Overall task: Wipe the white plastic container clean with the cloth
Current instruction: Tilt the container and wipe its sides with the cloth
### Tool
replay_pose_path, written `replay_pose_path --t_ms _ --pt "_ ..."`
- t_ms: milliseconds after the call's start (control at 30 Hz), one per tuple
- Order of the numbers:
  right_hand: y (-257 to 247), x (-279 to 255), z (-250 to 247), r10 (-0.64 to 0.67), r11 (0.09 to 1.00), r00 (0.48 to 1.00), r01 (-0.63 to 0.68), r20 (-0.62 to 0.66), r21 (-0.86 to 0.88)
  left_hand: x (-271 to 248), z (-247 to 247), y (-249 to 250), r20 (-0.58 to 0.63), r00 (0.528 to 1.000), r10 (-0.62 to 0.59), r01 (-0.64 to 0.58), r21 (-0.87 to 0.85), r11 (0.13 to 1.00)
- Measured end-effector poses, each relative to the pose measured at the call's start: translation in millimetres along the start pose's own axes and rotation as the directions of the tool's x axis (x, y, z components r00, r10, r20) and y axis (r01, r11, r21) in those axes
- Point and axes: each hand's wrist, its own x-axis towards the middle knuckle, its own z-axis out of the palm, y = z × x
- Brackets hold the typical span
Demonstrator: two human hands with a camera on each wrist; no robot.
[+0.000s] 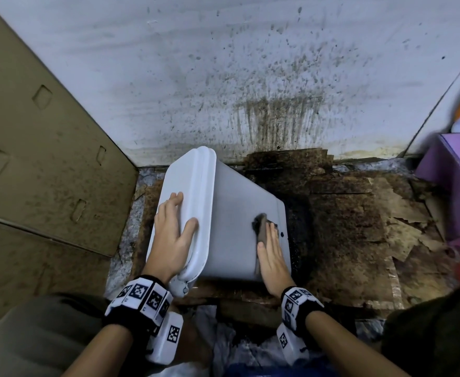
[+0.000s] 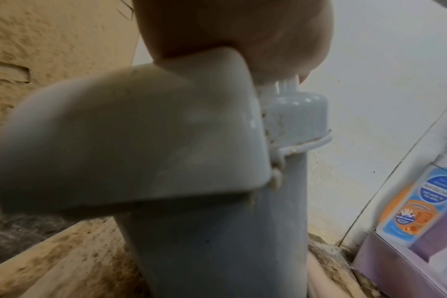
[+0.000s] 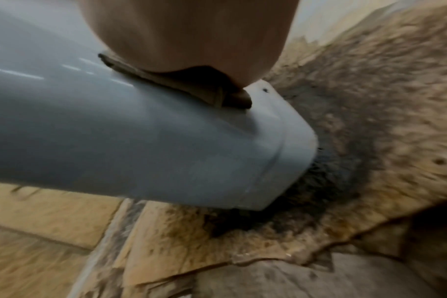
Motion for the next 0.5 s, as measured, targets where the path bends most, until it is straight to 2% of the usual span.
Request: replay_pose_path --t_ms 100,167,233,367,433,500 --pt "18.3 0.2 -5.4 0.162 0.986 0.987 -0.161 0.020 -0.031 -0.4 1.7 3.4 0.005 1.000 0.007 -0.007 0.000 1.000" --pt "13.1 0.3 -9.6 0.295 0.953 0.954 -0.297 0.043 0.060 -0.7 2.4 4.1 0.006 1.000 0.007 -0.007 0.004 1.000" --pt "12.0 4.7 -7.8 0.351 0.931 0.936 -0.353 0.040 0.092 0.5 2.2 2.6 0.004 1.000 0.008 -0.008 0.006 1.000" --pt "4.6 7.4 -0.6 0.368 0.925 0.930 -0.367 0.012 0.102 1.8 0.9 1.3 0.000 1.000 0.013 -0.013 0.010 1.000" --pt "-15.5 6.2 -0.8 0.375 0.911 0.927 -0.374 0.028 0.175 1.0 2.3 4.8 0.008 1.000 0.019 -0.019 0.007 1.000" --pt "-39.5 5.7 -1.2 0.313 0.924 0.950 -0.304 -0.001 0.233 1.7 3.7 8.4 0.009 1.000 0.024 -0.024 0.016 1.000"
